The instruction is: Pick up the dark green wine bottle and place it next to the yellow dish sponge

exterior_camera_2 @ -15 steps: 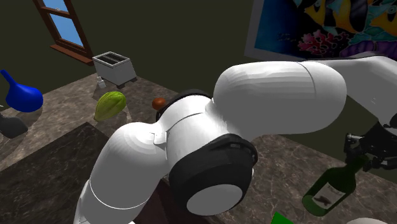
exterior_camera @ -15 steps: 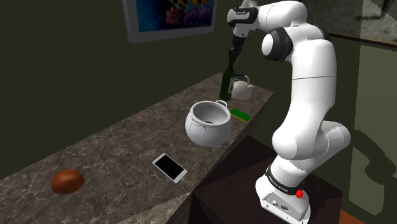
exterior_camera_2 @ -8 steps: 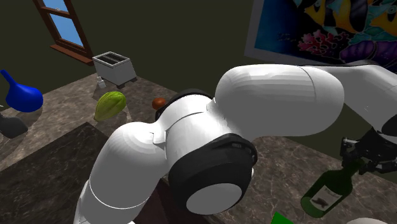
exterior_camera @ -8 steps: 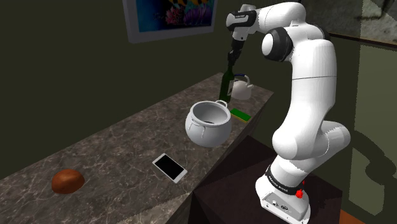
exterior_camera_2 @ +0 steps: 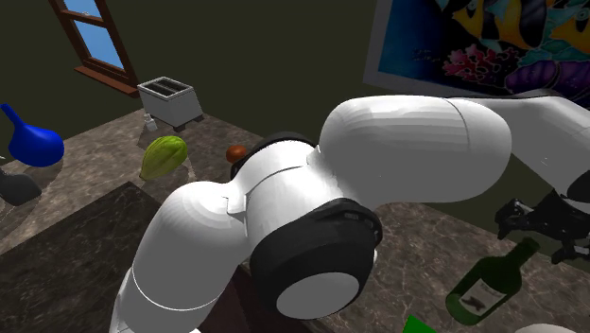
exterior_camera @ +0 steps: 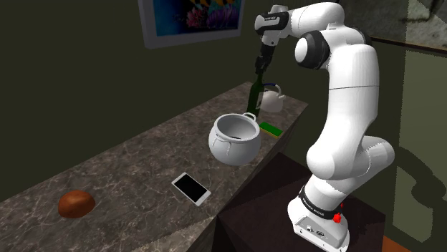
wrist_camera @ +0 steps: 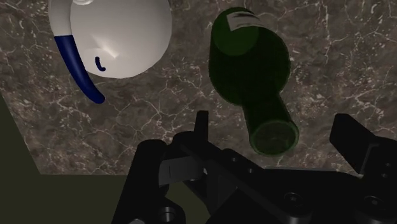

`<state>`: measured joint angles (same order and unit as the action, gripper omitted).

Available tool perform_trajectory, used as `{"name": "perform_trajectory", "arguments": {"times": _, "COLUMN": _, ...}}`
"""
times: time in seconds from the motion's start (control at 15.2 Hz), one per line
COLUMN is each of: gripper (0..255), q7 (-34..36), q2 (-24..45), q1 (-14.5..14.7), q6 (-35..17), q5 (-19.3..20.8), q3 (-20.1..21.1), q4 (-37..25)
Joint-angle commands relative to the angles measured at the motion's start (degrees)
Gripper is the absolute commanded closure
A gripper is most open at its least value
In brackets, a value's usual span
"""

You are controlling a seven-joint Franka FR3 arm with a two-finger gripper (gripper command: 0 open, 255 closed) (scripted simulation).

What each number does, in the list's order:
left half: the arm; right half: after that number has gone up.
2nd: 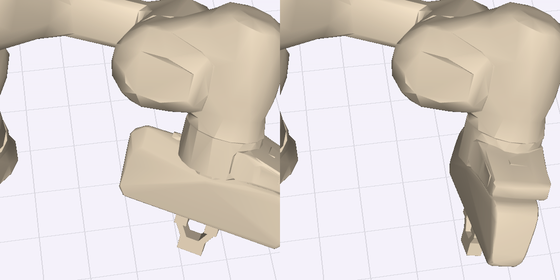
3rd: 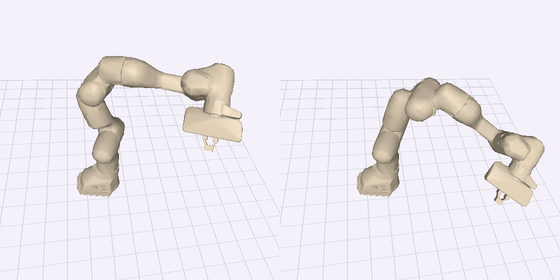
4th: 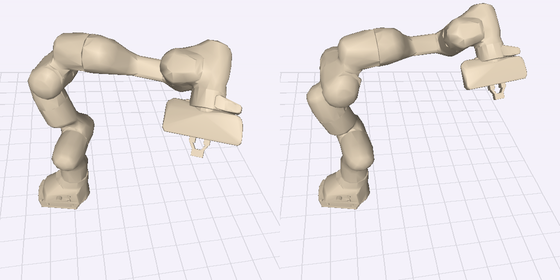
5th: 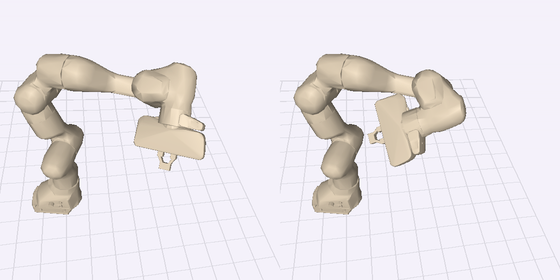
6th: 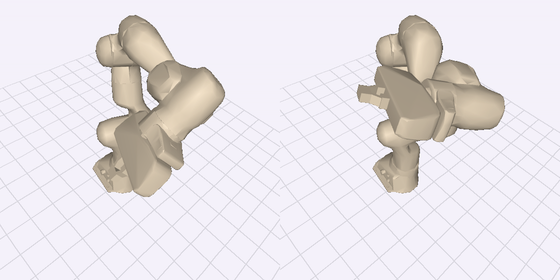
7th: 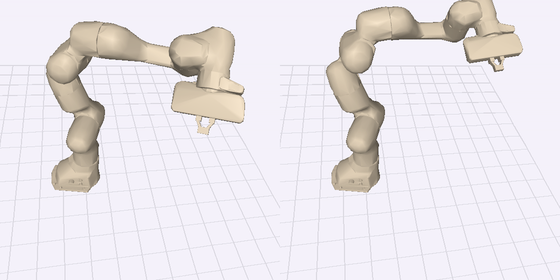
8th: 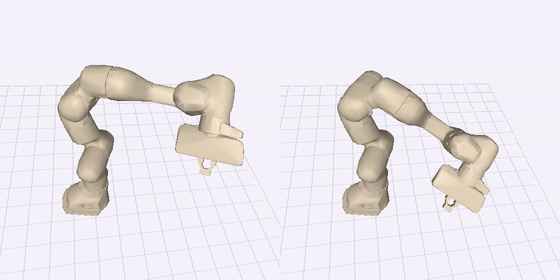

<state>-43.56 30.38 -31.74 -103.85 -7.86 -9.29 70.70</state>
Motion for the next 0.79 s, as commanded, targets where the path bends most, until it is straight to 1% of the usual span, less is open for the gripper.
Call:
{"name": "perform_trajectory", "arguments": {"times": 0.0, "gripper": 0, "q7": 0.0, "q2": 0.0, "q1": 0.0, "q6": 0.0, "q5": 0.0, "q3": 0.0, "q4": -0.1}}
{"name": "perform_trajectory", "arguments": {"times": 0.26, "gripper": 0, "q7": 0.3, "q2": 0.4, "q1": -0.7, "q6": 7.6, "q5": 0.0, "q3": -0.1, "q4": -8.0}}
{"name": "perform_trajectory", "arguments": {"times": 0.73, "gripper": 0, "q7": 0.3, "q2": 0.4, "q1": -0.7, "q6": 7.6, "q5": 0.0, "q3": -0.1, "q4": -8.0}}
